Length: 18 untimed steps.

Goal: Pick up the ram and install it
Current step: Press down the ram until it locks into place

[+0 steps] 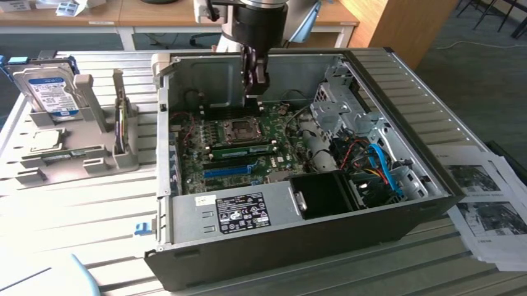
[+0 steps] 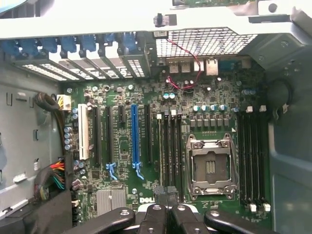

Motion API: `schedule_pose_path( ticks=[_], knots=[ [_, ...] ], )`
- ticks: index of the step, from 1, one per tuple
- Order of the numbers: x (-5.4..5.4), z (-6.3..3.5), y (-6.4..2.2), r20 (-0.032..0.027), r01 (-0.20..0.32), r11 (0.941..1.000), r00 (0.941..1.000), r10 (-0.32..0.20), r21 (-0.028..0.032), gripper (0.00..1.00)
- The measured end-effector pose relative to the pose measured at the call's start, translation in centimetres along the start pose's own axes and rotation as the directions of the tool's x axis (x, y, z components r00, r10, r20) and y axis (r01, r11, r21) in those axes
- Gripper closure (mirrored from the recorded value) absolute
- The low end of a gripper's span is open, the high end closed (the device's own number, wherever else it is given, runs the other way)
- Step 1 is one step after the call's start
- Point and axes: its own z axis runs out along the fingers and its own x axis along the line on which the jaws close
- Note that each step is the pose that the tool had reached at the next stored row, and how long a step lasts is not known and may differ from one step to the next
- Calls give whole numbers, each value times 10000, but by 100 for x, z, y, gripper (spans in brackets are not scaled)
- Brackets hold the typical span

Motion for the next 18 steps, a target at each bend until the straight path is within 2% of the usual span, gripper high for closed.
schedule_pose_path(
  ticks=[5, 10, 14, 18],
  knots=[
    [0, 0, 0, 9, -458, 9989, 9989, 458, -19, 91],
    [0, 1, 0, 20, -1023, 9947, 9947, 1023, -44, 91],
    [0, 2, 0, 28, -1519, 9884, 9884, 1519, -66, 91],
    [0, 4, 0, 36, -2072, 9783, 9783, 2072, -91, 91]
  ],
)
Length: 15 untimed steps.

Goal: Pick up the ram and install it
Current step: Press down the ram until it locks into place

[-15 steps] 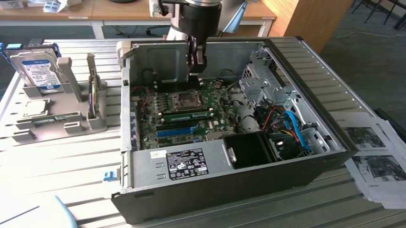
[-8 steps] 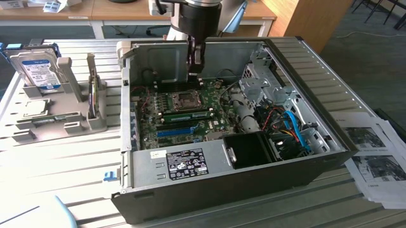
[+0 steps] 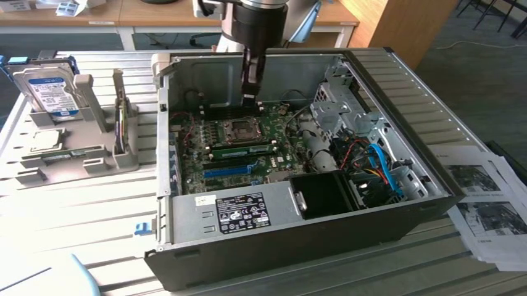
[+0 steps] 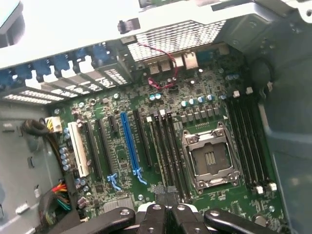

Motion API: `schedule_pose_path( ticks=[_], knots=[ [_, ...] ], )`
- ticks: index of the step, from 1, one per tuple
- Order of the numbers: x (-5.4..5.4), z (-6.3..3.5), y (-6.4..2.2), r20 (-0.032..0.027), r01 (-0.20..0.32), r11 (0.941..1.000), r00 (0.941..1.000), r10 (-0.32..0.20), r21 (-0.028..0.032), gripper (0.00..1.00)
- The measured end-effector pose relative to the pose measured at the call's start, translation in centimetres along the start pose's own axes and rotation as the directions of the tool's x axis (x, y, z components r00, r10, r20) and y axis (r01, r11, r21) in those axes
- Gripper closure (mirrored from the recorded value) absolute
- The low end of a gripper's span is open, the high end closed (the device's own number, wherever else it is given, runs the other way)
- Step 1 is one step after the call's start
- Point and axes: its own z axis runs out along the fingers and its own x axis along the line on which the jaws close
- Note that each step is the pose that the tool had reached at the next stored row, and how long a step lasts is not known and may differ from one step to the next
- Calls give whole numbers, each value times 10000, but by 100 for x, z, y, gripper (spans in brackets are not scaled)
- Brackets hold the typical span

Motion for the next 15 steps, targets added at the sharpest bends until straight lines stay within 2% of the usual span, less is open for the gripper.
schedule_pose_path(
  ticks=[7, 11, 15],
  knots=[
    [0, 2, 0, 19, -969, 9953, 9953, 969, -42, 91],
    [0, 3, 0, 27, -1520, 9884, 9884, 1520, -66, 91],
    [0, 4, 0, 34, -2048, 9788, 9788, 2049, -90, 91]
  ],
)
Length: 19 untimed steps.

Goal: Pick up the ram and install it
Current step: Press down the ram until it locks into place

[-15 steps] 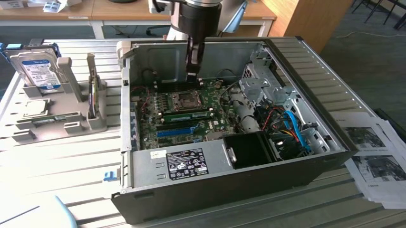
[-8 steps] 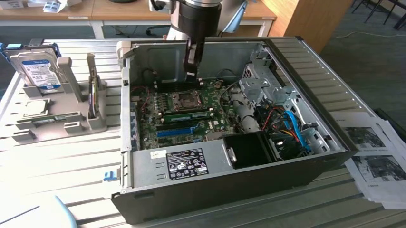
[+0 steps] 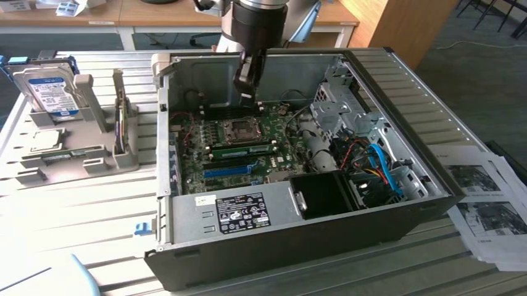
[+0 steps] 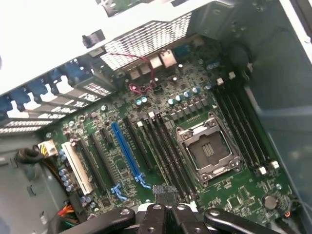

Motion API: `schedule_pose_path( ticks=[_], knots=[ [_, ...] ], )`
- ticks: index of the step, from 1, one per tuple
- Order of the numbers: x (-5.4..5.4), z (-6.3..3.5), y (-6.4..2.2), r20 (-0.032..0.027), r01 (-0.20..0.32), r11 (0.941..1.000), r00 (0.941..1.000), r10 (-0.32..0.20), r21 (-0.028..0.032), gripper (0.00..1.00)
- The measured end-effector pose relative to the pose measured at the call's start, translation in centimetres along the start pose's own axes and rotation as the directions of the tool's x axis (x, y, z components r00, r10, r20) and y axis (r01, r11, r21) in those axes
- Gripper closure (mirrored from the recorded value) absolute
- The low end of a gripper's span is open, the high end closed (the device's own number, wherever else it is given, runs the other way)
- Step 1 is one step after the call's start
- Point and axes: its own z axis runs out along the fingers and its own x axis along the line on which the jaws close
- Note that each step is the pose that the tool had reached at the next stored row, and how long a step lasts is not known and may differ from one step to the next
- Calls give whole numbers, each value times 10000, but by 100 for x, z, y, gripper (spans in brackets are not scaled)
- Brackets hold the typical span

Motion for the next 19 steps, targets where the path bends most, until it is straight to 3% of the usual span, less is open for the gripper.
schedule_pose_path(
  ticks=[5, 10, 15, 19],
  knots=[
    [0, 1, 0, 15, -703, 9975, 9975, 703, -30, 91],
    [0, 2, 0, 26, -1446, 9895, 9895, 1446, -63, 91],
    [0, 4, 0, 37, -2193, 9756, 9756, 2193, -97, 91],
    [0, 5, 0, 43, -2784, 9604, 9604, 2785, -125, 91]
  ],
)
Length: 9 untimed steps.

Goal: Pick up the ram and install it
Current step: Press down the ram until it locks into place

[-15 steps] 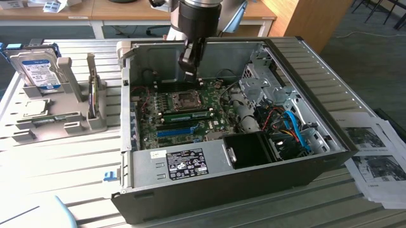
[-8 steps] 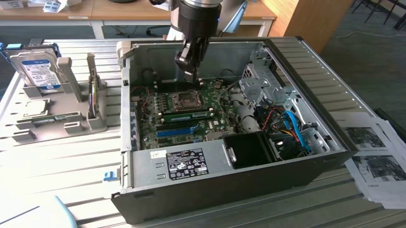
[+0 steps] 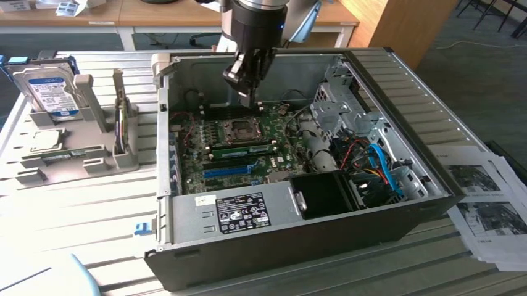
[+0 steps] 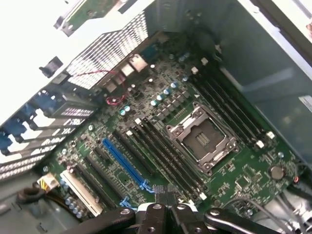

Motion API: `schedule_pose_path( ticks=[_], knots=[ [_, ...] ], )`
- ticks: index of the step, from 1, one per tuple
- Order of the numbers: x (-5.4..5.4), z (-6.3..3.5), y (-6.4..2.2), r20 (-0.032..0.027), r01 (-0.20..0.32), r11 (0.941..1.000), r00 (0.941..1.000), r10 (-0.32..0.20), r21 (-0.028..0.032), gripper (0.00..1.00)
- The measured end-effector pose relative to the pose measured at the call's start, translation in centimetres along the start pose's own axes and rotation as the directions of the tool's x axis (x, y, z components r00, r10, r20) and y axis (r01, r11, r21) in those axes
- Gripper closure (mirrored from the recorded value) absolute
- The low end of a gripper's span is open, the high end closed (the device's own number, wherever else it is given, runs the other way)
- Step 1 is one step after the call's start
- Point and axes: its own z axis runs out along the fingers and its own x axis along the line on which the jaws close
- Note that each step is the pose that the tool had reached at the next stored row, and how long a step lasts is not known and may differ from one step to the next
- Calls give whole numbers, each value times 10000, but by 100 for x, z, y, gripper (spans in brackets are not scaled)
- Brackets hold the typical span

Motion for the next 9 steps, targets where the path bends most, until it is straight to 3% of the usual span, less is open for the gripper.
schedule_pose_path(
  ticks=[5, 9],
  knots=[
    [0, 1, 0, 17, -844, 9964, 9964, 844, -36, 91],
    [0, 2, 0, 28, -1536, 9881, 9881, 1536, -67, 91]
  ],
)
